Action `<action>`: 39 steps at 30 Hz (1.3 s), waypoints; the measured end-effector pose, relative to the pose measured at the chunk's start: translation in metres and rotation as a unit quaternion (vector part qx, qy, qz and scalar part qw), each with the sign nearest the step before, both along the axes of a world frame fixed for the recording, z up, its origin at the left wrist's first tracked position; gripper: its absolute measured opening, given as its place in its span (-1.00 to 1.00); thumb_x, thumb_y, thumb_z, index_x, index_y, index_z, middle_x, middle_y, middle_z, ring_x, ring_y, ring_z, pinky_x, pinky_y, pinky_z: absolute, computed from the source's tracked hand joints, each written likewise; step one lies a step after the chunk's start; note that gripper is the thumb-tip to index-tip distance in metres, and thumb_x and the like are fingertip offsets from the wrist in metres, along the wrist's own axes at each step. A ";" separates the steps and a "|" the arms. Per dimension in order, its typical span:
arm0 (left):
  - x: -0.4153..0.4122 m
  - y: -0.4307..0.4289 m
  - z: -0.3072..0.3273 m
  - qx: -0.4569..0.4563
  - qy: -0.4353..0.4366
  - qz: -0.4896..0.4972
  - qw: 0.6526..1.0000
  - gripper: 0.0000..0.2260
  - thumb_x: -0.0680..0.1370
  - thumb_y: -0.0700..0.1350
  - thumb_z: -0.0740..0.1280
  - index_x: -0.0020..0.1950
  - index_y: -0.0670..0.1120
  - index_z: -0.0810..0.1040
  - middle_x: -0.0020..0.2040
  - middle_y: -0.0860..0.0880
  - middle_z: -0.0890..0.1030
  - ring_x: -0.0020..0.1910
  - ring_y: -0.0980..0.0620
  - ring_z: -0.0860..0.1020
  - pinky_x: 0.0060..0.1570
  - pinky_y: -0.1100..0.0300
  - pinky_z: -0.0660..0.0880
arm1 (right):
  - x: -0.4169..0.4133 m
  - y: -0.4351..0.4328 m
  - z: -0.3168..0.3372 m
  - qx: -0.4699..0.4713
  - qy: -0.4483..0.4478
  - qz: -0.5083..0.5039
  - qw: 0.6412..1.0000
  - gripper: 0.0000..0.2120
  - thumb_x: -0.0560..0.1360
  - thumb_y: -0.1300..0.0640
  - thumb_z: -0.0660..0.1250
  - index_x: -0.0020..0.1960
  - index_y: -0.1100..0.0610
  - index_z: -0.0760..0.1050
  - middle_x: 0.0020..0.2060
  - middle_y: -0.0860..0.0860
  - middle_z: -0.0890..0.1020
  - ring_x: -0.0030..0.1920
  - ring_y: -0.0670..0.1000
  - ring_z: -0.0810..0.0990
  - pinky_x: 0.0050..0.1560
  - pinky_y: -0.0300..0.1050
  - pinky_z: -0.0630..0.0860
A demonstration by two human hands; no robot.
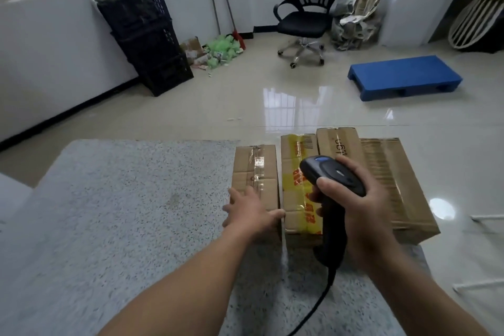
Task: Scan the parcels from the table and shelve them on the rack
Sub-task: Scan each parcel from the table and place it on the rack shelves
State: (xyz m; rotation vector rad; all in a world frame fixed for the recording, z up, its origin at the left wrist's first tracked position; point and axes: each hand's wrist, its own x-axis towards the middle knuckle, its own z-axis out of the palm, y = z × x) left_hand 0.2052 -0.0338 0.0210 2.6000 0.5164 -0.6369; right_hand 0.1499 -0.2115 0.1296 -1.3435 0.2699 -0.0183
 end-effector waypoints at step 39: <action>-0.174 0.316 -0.034 -0.285 -0.088 0.130 0.946 -0.15 0.07 -0.05 0.41 0.39 0.17 0.37 0.21 -0.05 0.60 0.12 -0.03 0.62 0.07 -0.12 0.63 | -0.091 0.185 0.005 -0.025 -0.013 0.060 0.998 -0.48 0.45 0.30 0.48 0.36 0.04 0.49 0.00 0.15 0.70 -0.11 0.30 0.71 -0.19 0.08 0.59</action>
